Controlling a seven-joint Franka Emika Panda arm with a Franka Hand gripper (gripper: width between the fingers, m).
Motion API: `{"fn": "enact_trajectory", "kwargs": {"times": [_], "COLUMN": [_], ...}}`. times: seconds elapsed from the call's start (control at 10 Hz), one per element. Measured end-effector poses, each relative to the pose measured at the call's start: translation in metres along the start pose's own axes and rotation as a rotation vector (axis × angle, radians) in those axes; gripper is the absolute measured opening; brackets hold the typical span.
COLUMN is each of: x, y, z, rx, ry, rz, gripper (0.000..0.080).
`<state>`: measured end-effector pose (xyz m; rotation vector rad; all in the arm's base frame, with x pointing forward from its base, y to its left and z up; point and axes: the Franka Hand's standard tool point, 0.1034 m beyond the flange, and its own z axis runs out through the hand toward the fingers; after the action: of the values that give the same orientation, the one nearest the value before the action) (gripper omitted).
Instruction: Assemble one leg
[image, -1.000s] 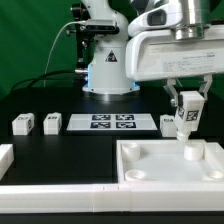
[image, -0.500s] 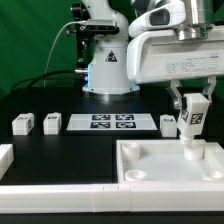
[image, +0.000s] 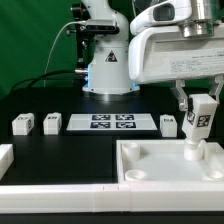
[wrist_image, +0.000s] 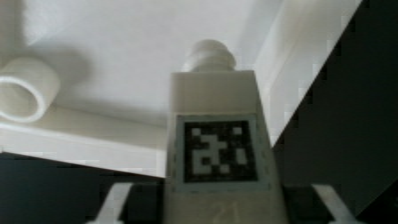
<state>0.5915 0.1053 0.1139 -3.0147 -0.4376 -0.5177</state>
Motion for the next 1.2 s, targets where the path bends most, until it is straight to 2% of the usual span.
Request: {"fn": "enact_trajectory", "kwargs": {"times": [0.1,0.2,0.3,0.4,0.5,0.6,0.7,1.0,1.2], "x": [0.01,0.007,0.003,0.005,0.01,0.002,0.005,0.029,0.037], "y": [0.004,0.003,0.002,0.003,0.006,0.006,0.008,0.01,0.011], "z": [0.001,0.002,0.003,0.003,0.0,0.006,0.006,0.011,0.015], "rx": [-0.005,-0.01,-0.009,-0.012,-0.029,-0.026,-0.026,-0.02,-0.019], "ry": [0.035,0.084,0.074,0.094,0.201,0.184,0.181,0.184,0.186], "rz": [-0.01,-0.01,-0.01,-0.014,-0.026,-0.024,-0.01,0.001,0.001], "gripper": [0.0293,0.0293,0.0293,0.0293,0.0293,0.0293,0.0293,0.0293,0.0293]}}
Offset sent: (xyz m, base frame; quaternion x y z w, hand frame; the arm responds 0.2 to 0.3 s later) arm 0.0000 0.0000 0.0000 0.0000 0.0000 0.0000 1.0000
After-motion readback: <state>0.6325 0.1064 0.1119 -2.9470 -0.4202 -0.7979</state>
